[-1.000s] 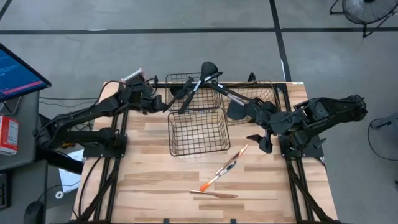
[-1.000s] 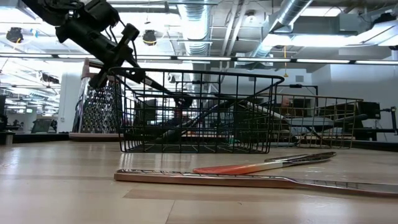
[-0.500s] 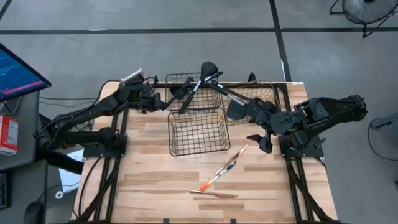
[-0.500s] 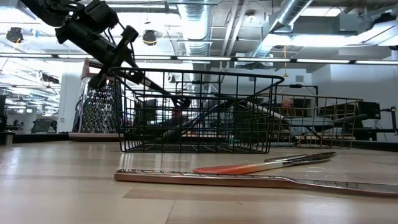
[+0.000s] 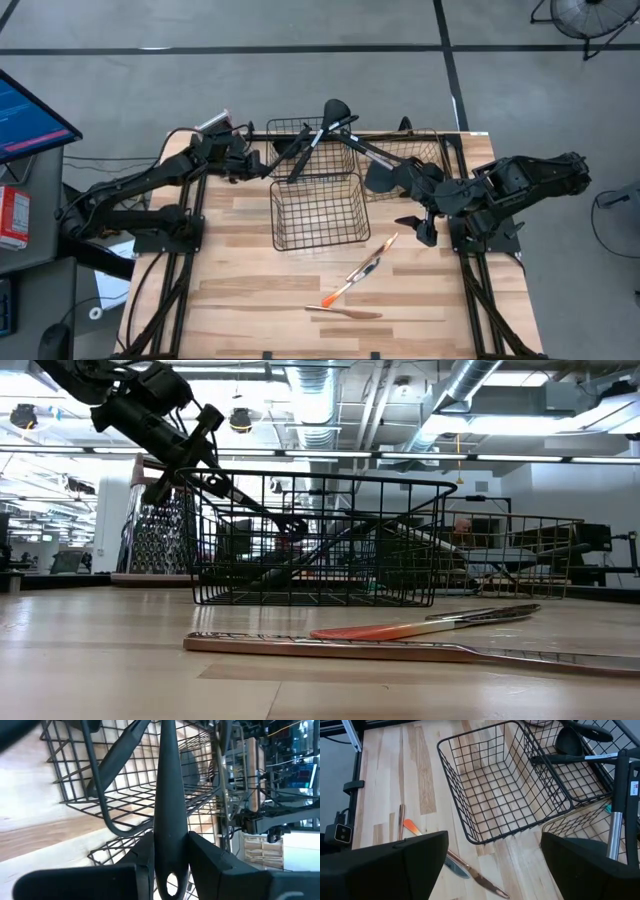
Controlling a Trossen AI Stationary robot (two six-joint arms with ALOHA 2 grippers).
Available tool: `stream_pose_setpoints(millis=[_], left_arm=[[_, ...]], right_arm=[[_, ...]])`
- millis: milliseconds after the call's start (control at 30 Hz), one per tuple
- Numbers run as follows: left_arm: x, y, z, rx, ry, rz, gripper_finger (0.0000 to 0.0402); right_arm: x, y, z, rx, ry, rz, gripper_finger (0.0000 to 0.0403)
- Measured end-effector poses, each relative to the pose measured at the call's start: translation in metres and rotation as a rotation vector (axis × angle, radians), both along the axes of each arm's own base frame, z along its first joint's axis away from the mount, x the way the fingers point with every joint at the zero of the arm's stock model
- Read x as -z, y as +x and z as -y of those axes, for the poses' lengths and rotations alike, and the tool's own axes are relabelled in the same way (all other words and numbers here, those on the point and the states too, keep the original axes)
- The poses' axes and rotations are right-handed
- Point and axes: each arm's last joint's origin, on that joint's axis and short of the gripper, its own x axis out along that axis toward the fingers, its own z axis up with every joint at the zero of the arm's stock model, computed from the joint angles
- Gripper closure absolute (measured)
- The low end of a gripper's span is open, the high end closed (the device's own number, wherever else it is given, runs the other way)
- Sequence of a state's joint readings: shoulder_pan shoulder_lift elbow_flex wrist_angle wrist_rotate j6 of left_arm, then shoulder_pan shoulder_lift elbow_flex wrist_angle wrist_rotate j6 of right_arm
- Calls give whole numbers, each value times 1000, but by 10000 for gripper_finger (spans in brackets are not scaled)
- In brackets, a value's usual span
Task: Pick & Place Kitchen Items
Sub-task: Put the slotted serving spoon into the top left wire basket, then adjust the bottom wire basket on the table
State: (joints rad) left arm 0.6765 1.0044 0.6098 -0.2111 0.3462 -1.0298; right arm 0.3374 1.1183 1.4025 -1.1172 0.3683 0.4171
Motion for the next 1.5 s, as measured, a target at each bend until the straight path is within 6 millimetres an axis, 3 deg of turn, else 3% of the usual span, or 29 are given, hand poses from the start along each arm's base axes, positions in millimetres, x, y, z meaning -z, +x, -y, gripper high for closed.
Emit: stream_pose_setpoints(millis=[200,467,833,1033,1500], left_arm=[[8,5,-4,0,-25,-31,331],[6,5,-4,4,12,-22,318],[-2,3,-4,-20,101,0,215],[-3,3,-4,-18,103,5,180],[-10,6,0,100,106,95,182]], right_arm=[[0,0,0,1,1,1,85],[0,0,0,1,2,5,85],[0,0,0,1,2,4,85],[0,0,0,1,2,3,85],[0,0,0,-1,0,3,85]])
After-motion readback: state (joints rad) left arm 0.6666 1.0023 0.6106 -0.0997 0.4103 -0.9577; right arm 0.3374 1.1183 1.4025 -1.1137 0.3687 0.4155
